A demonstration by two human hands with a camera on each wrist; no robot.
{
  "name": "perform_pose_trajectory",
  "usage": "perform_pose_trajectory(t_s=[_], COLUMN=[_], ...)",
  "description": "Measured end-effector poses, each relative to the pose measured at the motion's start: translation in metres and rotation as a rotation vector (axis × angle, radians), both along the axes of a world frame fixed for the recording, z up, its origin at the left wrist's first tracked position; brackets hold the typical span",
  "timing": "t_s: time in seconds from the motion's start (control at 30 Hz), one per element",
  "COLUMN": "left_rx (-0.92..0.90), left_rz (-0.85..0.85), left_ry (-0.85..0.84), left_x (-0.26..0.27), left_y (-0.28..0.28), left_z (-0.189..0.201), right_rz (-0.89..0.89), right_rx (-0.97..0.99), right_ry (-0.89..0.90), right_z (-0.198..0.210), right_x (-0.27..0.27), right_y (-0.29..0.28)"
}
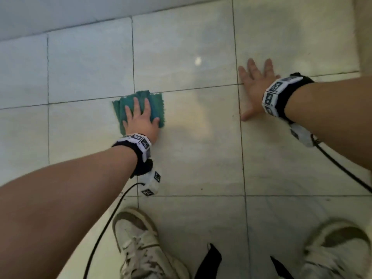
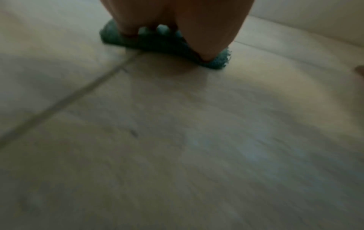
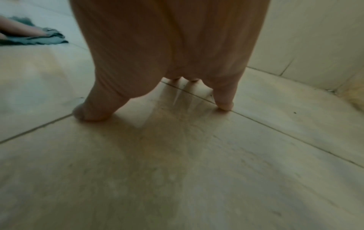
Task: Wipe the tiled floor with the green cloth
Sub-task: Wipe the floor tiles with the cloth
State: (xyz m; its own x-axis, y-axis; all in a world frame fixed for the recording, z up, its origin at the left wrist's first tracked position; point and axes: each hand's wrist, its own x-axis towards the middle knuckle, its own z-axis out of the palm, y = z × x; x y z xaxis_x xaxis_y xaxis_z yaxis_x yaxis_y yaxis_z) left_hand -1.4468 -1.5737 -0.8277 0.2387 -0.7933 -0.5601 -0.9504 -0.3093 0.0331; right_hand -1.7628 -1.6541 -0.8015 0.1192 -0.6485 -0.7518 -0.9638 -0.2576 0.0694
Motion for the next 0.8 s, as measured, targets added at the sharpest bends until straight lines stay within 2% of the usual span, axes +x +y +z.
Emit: perform_pose_trajectory(t_s=[0.07,0.23,0.33,0.43,0.57,0.63,0.7,0.8], left_rx=[0.001,0.053,0.080,0.040,0.025,0.047,0.045,0.037], left_rz=[-0.121,-0.580,-0.722,-0.701,-0.401,-0.348,-0.373,-0.555], left_ry=[0.012,0.126,0.163,0.167,0.101,0.068,0.047,0.081], left_x=[-0.034,-0.158,-0.206,-0.190,-0.104,-0.075,-0.078,-0.122], left_y=[0.010,0.041,0.053,0.032,-0.014,-0.011,0.005,0.035], left_z=[0.000,0.003,0.002,0.002,0.007,0.010,0.008,0.005], right_rz=[0.019,0.104,0.141,0.165,0.132,0.112,0.106,0.167], right_rx=[0.001,-0.027,-0.030,0.003,-0.029,-0.080,-0.108,-0.103], right_ry=[0.005,-0.018,-0.029,-0.028,-0.132,-0.255,-0.354,-0.370], right_z=[0.003,-0.002,-0.008,-0.003,0.003,0.005,0.006,0.003], right_x=[-0.002,-0.019,-0.034,-0.036,-0.029,-0.014,0.003,0.018], right_y=[0.002,0.014,0.029,0.040,0.051,0.056,0.060,0.071])
